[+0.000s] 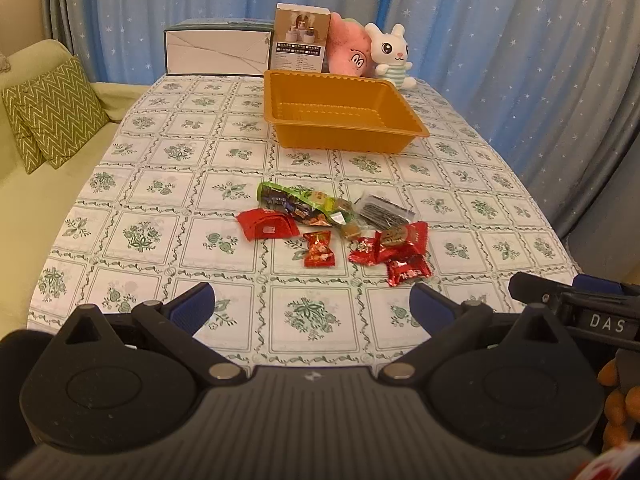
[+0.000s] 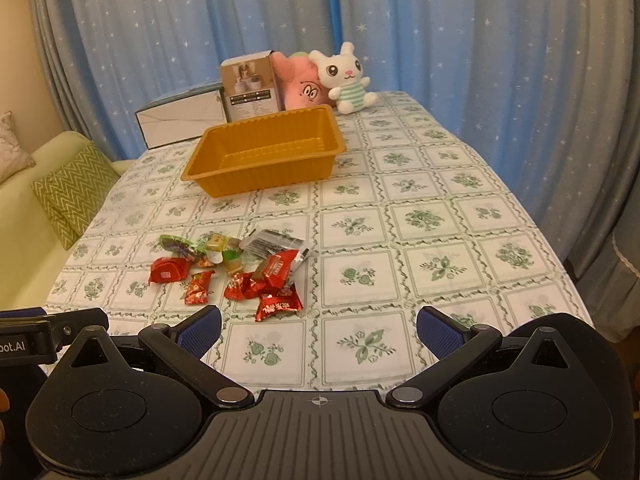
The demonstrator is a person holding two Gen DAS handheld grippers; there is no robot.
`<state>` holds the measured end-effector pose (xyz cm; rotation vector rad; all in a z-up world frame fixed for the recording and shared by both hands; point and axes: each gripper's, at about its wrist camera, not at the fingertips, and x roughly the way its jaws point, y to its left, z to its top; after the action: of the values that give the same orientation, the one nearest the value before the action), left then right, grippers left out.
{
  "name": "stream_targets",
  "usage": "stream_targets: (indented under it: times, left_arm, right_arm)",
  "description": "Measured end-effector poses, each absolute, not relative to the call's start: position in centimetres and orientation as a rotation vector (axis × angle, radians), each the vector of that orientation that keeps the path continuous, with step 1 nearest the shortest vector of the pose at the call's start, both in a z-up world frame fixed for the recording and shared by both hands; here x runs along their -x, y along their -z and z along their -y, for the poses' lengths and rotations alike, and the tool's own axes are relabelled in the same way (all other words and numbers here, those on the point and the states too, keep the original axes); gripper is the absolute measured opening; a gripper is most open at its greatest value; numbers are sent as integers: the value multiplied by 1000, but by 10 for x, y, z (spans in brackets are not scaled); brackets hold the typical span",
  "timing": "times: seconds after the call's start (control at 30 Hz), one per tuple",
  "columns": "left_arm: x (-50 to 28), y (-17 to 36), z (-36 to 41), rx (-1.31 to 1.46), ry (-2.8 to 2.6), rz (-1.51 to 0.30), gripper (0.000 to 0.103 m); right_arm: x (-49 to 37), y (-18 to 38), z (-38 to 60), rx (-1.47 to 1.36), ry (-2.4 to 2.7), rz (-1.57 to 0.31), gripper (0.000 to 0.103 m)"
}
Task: Organize snacks
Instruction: 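Lower the left tool to a small red candy while the right tool approaches a red text-printed candy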
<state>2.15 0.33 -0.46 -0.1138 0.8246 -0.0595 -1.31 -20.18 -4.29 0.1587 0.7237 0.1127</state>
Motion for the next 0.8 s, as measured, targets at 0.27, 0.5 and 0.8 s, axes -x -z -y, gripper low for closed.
stream_targets:
  times: [0.27, 0.5, 0.8]
  left_arm:
    - [-52, 30, -6, 105, 82, -842, 95]
    - [-90, 60, 0, 73, 123, -876, 76]
    - [-137, 96, 9, 68, 161, -917, 38]
  right_arm:
    - [-14, 70, 197, -145, -147, -728, 103]
    - [-42, 95, 197, -158, -149, -762, 102]
    - [-69, 121, 199, -183, -195, -795, 79]
